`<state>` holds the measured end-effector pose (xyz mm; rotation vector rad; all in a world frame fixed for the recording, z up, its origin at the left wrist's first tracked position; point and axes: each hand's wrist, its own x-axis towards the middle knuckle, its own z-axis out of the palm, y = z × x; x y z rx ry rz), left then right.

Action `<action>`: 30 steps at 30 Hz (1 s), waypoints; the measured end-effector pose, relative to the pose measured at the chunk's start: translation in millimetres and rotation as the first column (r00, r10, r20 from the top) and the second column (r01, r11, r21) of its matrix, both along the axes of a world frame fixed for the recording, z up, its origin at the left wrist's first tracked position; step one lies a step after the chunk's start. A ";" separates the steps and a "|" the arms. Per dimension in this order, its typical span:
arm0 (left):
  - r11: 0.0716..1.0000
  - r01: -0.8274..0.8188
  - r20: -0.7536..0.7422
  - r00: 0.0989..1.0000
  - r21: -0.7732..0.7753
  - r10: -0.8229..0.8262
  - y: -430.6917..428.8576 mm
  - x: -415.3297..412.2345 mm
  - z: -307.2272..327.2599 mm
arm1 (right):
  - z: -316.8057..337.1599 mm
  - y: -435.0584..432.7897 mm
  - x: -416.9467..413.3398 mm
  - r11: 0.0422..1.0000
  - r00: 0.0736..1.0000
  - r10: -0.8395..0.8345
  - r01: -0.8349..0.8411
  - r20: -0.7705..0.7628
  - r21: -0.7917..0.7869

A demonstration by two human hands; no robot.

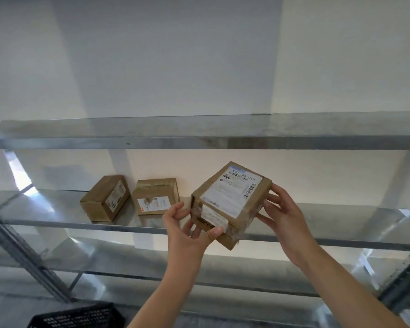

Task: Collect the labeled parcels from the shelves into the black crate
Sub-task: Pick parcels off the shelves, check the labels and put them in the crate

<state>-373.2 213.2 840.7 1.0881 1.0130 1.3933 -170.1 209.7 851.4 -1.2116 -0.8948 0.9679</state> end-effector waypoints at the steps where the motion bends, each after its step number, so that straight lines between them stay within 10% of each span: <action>1: 1.000 0.002 -0.013 1.000 0.000 -0.002 -1.1 -1.9 0.2 | 1.0 -0.7 -2.3 1.000 1.000 0.006 -0.006 0.001 0.012; 7: 0.997 0.012 -0.196 0.981 0.078 0.003 -16.2 -7.0 -7.8 | 3.3 -3.5 -14.3 0.999 0.999 0.021 -0.022 0.037 0.026; 18: 0.997 0.010 0.108 0.994 0.080 -0.019 -29.8 -32.5 -7.4 | -15.1 -15.0 -77.5 0.992 0.990 0.130 -0.130 0.062 0.000; 30: 0.986 -0.168 0.005 0.986 0.005 0.168 -67.3 -154.3 -19.0 | -23.4 8.2 -182.6 0.898 0.890 0.439 -0.438 0.124 -0.035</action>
